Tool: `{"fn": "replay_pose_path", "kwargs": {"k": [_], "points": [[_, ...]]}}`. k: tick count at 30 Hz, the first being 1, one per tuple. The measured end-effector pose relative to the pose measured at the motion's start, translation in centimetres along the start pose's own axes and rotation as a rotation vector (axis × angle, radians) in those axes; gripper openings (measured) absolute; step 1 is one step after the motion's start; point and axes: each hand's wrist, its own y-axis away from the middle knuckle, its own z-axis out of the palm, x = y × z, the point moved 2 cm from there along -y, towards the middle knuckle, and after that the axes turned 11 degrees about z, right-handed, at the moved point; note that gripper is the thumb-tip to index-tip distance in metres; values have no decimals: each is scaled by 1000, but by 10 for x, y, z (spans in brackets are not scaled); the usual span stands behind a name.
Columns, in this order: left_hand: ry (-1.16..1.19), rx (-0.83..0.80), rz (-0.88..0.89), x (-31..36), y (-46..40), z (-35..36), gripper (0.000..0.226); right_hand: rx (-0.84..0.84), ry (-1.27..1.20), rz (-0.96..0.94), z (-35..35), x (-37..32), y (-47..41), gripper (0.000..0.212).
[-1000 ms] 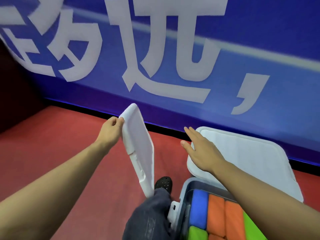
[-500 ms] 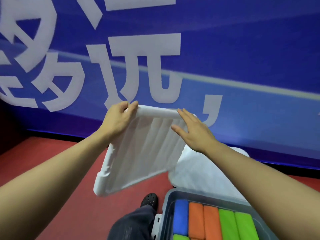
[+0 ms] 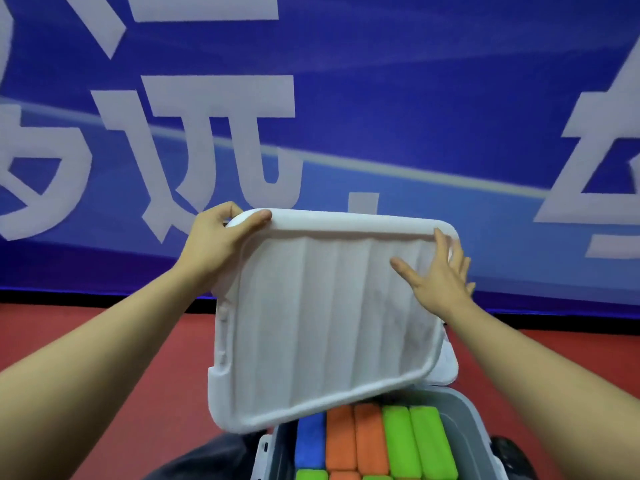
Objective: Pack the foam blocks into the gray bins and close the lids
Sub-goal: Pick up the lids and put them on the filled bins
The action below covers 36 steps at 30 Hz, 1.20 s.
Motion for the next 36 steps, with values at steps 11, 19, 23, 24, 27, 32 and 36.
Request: {"fn": "replay_pose_path", "kwargs": {"k": [11, 19, 23, 24, 27, 32, 36], "points": [[317, -195, -369, -109, 37, 70, 50, -61, -47, 398, 14, 178, -6, 125], [228, -201, -603, -199, 73, 120, 64, -129, -13, 575, 57, 251, -1, 126], [-33, -210, -528, -228, 88, 148, 49, -124, 69, 648, 80, 275, 4, 125], [-75, -243, -532, -237, 91, 154, 49, -126, 84, 664, 85, 281, 5, 127], [-123, -327, -597, -261, 104, 166, 48, -145, 131, 705, 98, 294, 7, 132], [-180, -312, -656, -291, 130, 172, 67, -201, 221, 775, 115, 317, 18, 137], [-216, -290, -666, -304, 150, 170, 52, -189, 254, 764, 124, 328, 21, 134]]}}
